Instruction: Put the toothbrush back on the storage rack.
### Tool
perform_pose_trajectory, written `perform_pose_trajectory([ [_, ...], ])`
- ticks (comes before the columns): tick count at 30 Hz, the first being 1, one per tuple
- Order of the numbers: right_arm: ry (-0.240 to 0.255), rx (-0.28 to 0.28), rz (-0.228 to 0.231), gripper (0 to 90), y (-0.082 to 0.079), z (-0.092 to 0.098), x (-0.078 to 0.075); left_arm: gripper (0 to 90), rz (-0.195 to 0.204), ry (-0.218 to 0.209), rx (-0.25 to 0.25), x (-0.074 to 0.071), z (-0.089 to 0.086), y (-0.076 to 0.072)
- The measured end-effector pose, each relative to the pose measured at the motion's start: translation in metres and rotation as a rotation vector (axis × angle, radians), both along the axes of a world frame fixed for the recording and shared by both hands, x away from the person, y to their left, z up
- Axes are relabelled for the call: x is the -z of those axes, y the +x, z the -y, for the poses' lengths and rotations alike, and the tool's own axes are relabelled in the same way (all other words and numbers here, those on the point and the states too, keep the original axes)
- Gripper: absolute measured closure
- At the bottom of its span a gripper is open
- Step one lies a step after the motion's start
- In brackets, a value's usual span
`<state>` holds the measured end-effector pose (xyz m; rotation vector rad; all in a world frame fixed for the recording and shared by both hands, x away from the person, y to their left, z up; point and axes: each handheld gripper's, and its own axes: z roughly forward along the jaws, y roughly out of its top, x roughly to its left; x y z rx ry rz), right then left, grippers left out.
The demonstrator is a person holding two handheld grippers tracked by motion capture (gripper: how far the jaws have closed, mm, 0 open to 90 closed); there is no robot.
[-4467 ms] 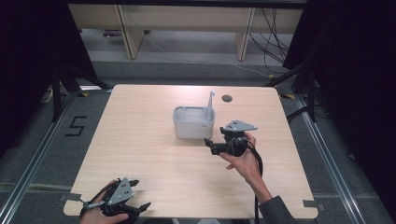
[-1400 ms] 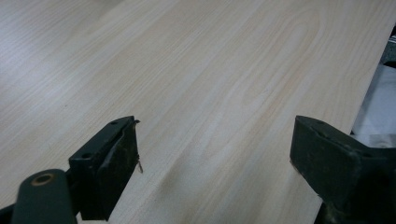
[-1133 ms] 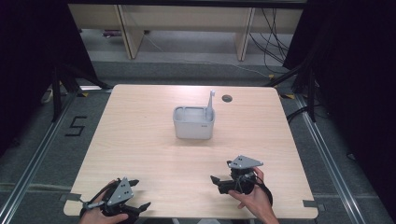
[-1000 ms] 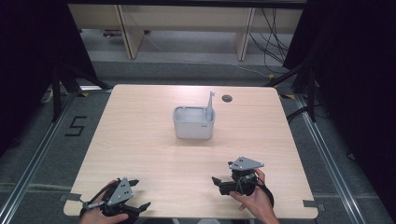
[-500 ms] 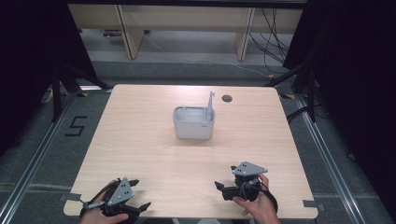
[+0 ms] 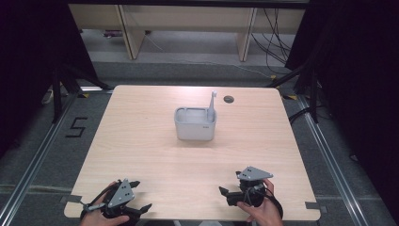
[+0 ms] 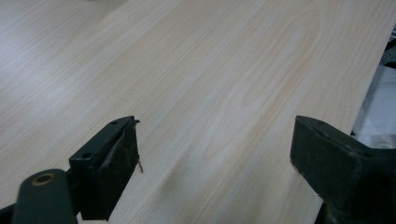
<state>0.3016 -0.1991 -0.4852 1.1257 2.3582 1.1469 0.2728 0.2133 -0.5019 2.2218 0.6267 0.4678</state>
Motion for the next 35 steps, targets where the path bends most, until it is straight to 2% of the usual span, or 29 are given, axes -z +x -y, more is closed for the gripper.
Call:
perform_pose_trajectory([
  [2,-0.003,0.002,-0.01,16.6,-0.0014,0.0005,-0.0004,14.7,0.008,-0.027,-0.016,0.0003,0.0004,-0.001],
  [4,-0.009,0.01,-0.012,16.6,-0.003,0.0012,0.0,14.7,0.012,-0.023,-0.014,0.0,0.0,-0.0006],
  [5,-0.01,0.009,-0.017,16.6,-0.0033,0.0012,0.0004,14.7,0.018,-0.035,-0.016,0.001,0.0005,-0.0005],
  [6,-0.031,-0.01,0.014,16.6,-0.0018,0.0028,0.0018,14.7,0.011,-0.024,-0.014,0.0002,0.0003,-0.0006],
  [7,-0.008,0.022,-0.04,16.7,-0.0057,0.001,0.0009,14.8,0.009,-0.026,-0.016,0.0004,0.0006,-0.0009],
  [9,-0.025,-0.001,-0.015,16.7,-0.0046,0.0028,0.0017,14.8,0.008,-0.037,-0.016,0.001,0.0014,-0.0012],
  [11,-0.016,0.019,-0.027,16.7,-0.0073,0.0022,0.0017,14.8,0.01,-0.024,-0.014,0.0003,0.0004,-0.0006],
  [12,-0.019,-0.002,-0.02,16.7,-0.0061,0.0031,0.0022,14.7,0.018,-0.035,-0.016,0.0011,0.0006,-0.0004],
  [13,-0.021,-0.016,-0.03,16.7,-0.0058,0.0041,0.0022,14.7,0.012,-0.023,-0.014,0.0,0.0002,-0.0006],
  [14,-0.041,-0.006,0.002,16.7,-0.0061,0.0047,0.0023,14.7,0.008,-0.023,-0.008,-0.0003,0.0,-0.0005],
  [15,-0.028,0.016,-0.031,16.7,-0.0086,0.0039,0.0023,14.8,0.007,-0.024,-0.009,-0.0002,0.0,-0.0005],
  [17,-0.028,0.009,-0.026,16.7,-0.0083,0.0042,0.0028,14.7,0.018,-0.034,-0.016,0.0011,0.0007,-0.0004],
  [20,-0.04,-0.002,-0.01,16.7,-0.0078,0.0059,0.0031,14.7,0.006,-0.017,-0.011,0.0003,0.0004,-0.0003],
  [22,-0.023,0.026,-0.028,16.7,-0.0098,0.0053,0.0022,14.8,0.003,-0.015,-0.007,0.0001,0.0003,0.0],
  [23,-0.025,0.006,-0.017,16.7,-0.0076,0.0063,0.0023,14.7,0.014,-0.021,-0.014,0.0006,0.0007,-0.0002],
  [25,-0.031,0.022,-0.021,16.7,-0.0085,0.007,0.0017,14.8,0.013,-0.024,-0.016,0.0005,0.0007,-0.0007],
  [27,-0.036,0.009,-0.009,16.7,-0.0073,0.0071,0.0023,14.7,0.013,-0.027,-0.017,0.0007,0.0006,-0.0006],
  [28,-0.03,0.013,-0.02,16.7,-0.0078,0.0063,0.0018,14.7,0.013,-0.026,-0.017,0.0007,0.0005,-0.0005],
  [30,-0.044,0.003,0.011,16.7,-0.0069,0.007,0.0032,14.8,0.012,-0.022,-0.014,0.0005,0.0006,-0.0004],
  [32,-0.036,0.021,-0.021,16.7,-0.0081,0.0061,0.0034,14.7,0.012,-0.026,-0.018,0.0002,0.0007,-0.0006],
  [33,-0.045,0.02,-0.013,16.7,-0.007,0.0074,0.0035,14.8,0.019,-0.036,-0.019,0.0009,0.0009,-0.0003],
  [35,-0.039,0.026,-0.031,16.7,-0.0072,0.0079,0.0029,14.7,0.013,-0.024,-0.019,0.0003,0.0005,-0.0006],
])
